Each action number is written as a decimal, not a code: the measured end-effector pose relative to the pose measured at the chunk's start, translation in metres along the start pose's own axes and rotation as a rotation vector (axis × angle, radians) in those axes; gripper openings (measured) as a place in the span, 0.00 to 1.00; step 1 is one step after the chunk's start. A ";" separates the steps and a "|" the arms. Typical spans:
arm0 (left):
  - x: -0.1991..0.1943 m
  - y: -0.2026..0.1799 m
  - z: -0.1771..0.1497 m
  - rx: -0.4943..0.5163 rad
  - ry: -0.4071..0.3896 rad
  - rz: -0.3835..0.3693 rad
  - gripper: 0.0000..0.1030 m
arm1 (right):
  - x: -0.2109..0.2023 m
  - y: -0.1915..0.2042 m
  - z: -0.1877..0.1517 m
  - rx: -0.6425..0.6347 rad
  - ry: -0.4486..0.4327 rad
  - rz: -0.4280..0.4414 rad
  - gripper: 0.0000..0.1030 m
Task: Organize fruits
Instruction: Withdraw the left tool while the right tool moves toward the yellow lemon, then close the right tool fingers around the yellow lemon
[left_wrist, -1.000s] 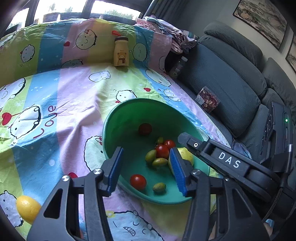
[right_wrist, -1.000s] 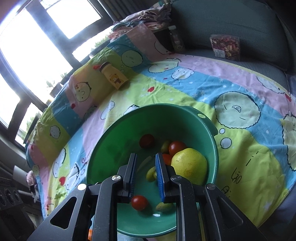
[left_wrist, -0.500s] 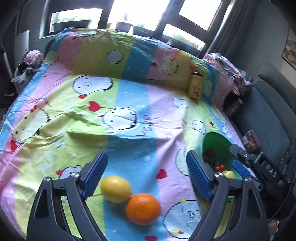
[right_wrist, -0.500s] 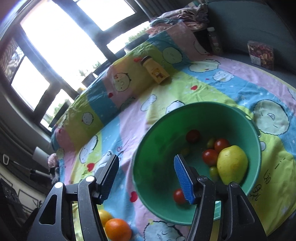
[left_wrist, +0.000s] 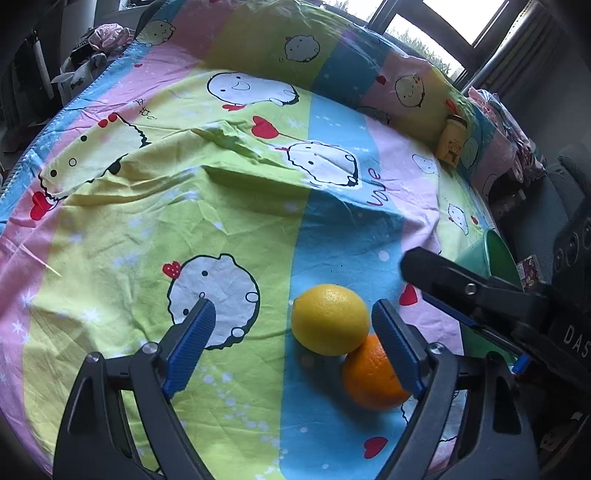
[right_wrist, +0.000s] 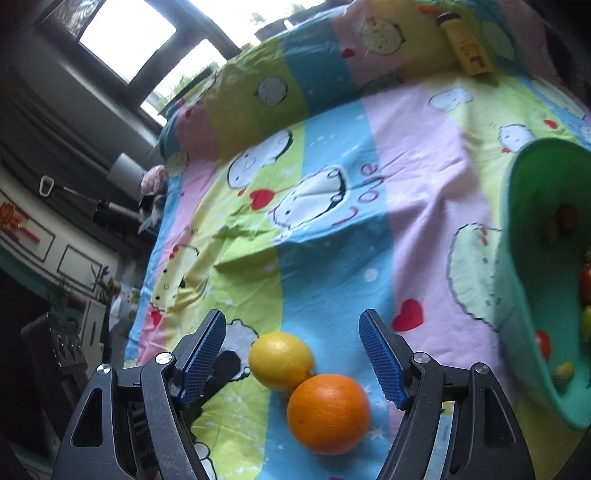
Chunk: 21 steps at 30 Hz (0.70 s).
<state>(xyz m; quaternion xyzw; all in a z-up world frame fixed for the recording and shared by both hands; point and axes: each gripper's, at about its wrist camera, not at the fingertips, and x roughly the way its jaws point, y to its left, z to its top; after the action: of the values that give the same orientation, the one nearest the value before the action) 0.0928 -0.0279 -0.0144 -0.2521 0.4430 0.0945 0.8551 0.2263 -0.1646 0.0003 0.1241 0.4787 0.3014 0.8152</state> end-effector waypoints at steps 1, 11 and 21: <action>0.003 0.000 -0.001 0.002 0.012 -0.008 0.85 | 0.007 0.002 0.000 -0.004 0.026 0.005 0.73; 0.022 0.005 -0.007 -0.009 0.120 -0.052 0.82 | 0.043 0.001 -0.004 -0.024 0.160 0.000 0.73; 0.028 0.002 -0.010 -0.009 0.167 -0.103 0.75 | 0.058 -0.005 -0.006 -0.012 0.218 0.019 0.68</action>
<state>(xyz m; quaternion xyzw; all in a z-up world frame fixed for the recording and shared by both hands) 0.1017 -0.0334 -0.0424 -0.2854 0.4989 0.0313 0.8177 0.2445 -0.1337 -0.0461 0.0903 0.5614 0.3235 0.7563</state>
